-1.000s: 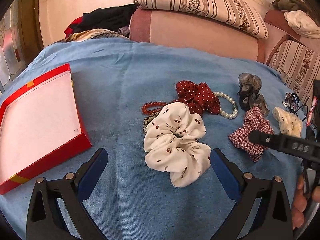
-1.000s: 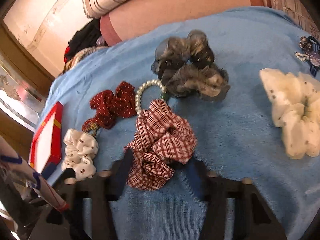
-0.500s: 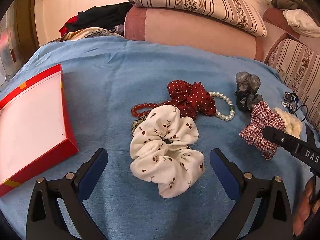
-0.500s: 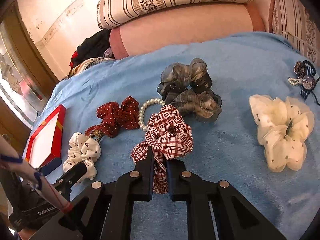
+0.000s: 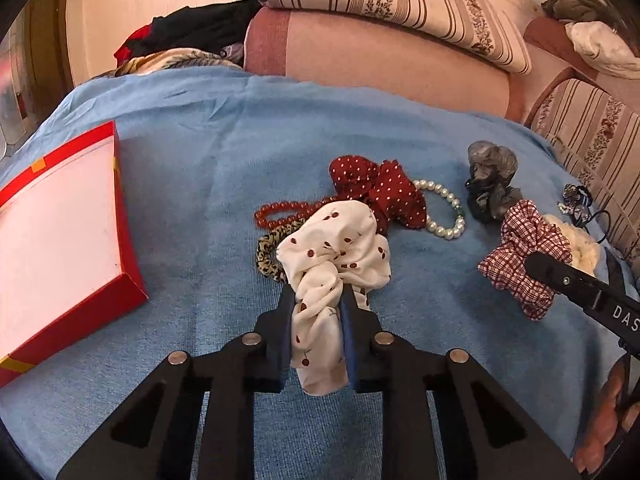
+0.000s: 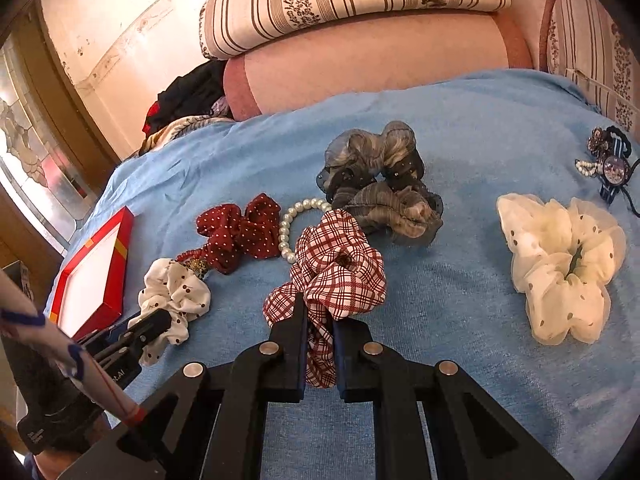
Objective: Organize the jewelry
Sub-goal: 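Grasp the red-white plaid scrunchie with the right tool while the left tool grasps the white cherry-print scrunchie, then carry both held scrunchies over the red-rimmed white box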
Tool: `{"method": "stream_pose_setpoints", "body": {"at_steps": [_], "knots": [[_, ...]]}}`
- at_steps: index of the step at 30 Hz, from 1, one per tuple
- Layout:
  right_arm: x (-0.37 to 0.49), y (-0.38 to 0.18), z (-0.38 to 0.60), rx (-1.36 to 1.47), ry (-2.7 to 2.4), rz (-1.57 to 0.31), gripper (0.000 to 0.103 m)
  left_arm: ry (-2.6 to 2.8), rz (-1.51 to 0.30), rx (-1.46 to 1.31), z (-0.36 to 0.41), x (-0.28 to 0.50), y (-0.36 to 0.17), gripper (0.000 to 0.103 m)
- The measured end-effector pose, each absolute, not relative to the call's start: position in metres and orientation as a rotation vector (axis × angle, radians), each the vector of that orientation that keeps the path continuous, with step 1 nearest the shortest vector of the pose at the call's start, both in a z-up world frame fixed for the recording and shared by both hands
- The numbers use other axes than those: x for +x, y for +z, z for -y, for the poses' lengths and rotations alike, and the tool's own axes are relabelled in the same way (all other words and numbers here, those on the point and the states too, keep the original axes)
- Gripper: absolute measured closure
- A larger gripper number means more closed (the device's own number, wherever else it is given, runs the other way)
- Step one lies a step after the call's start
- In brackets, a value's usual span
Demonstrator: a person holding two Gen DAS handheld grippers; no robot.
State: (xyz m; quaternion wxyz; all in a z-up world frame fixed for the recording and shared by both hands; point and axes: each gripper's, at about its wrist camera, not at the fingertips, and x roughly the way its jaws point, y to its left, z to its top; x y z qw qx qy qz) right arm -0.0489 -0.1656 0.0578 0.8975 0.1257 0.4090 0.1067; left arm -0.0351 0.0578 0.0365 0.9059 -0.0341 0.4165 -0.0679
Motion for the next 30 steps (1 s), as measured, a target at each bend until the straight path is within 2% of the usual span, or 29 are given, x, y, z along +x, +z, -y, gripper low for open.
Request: {"method": "stream_pose_setpoints", "body": {"at_steps": [30], "knots": [[-0.076,0.085,0.128,0.170,0.288,-0.780,0.091,-0.079,-0.765,-0.109,-0.090,-0.057,0.072,0.087]]}}
